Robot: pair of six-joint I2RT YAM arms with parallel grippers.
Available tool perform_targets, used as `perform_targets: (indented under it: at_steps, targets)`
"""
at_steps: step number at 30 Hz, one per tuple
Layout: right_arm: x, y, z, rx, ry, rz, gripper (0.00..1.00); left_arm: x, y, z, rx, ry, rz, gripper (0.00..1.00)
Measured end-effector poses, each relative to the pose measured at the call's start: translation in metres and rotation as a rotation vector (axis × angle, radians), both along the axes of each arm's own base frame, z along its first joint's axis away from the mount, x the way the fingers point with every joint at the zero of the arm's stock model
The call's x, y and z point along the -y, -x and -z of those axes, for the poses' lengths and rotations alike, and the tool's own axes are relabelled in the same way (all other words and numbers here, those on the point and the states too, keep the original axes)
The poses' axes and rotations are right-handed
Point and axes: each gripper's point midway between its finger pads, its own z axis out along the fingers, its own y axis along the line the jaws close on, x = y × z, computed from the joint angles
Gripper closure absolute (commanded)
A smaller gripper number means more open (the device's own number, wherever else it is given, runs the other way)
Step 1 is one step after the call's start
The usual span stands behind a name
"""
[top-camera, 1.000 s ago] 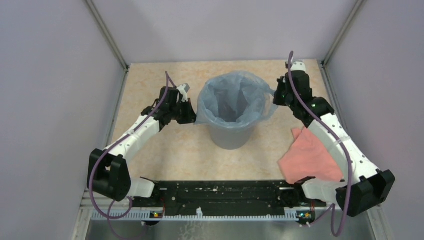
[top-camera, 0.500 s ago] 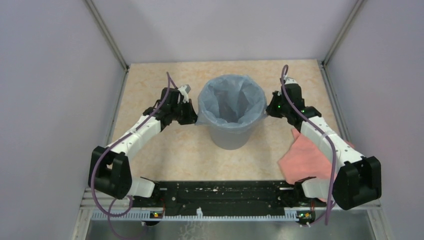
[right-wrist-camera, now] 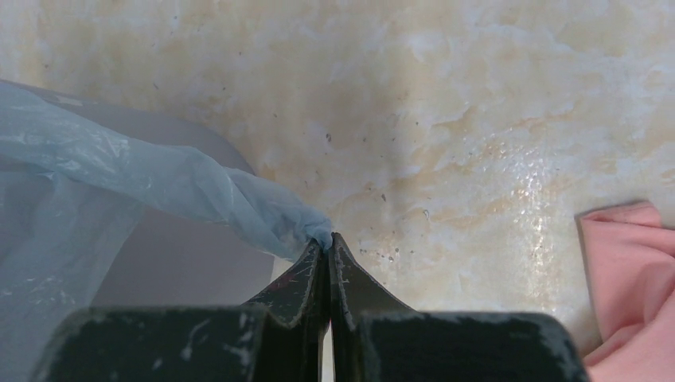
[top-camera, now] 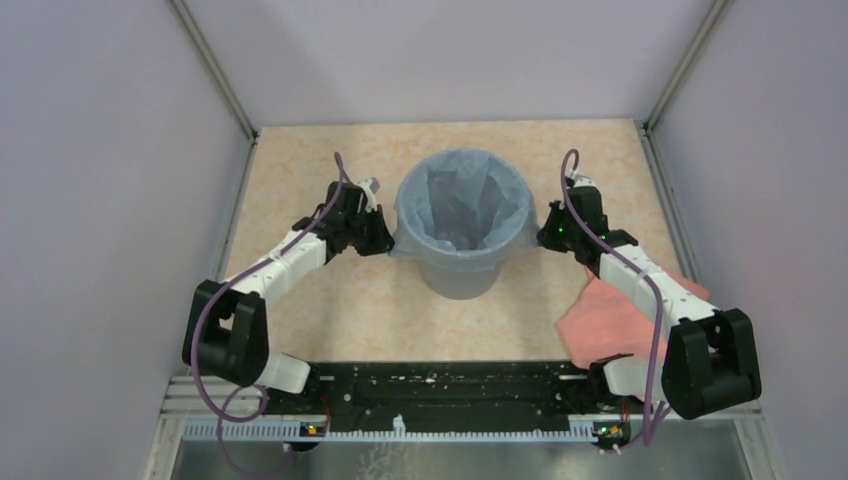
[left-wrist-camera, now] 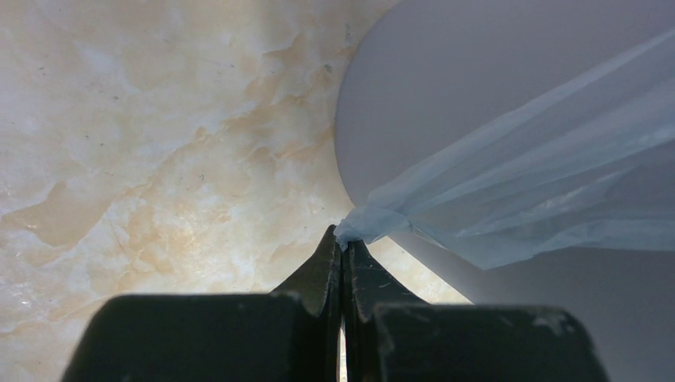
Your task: Put the trash bags into the trash bin
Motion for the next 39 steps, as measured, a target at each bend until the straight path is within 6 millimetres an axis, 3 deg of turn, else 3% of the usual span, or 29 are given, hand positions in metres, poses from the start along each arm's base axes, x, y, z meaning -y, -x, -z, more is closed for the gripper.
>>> perform_targets:
  at_steps: [6, 15, 23, 39]
  targets:
    - [0.003, -0.002, 0.000, 0.008, 0.006, 0.011, 1.00, -0.005, 0.000, 0.014, -0.034, -0.022, -0.031, 1.00]
    - [0.028, -0.009, 0.002, 0.011, 0.029, 0.085, 1.00, -0.029, -0.010, 0.020, -0.043, -0.055, -0.111, 1.00]
    - [0.040, -0.003, 0.031, -0.055, 0.092, 0.127, 1.00, -0.037, -0.008, 0.041, -0.106, -0.097, -0.130, 1.00]
    - [0.058, -0.009, 0.062, -0.080, 0.216, 0.221, 1.00, -0.060, -0.013, 0.071, -0.228, -0.062, -0.203, 1.00]
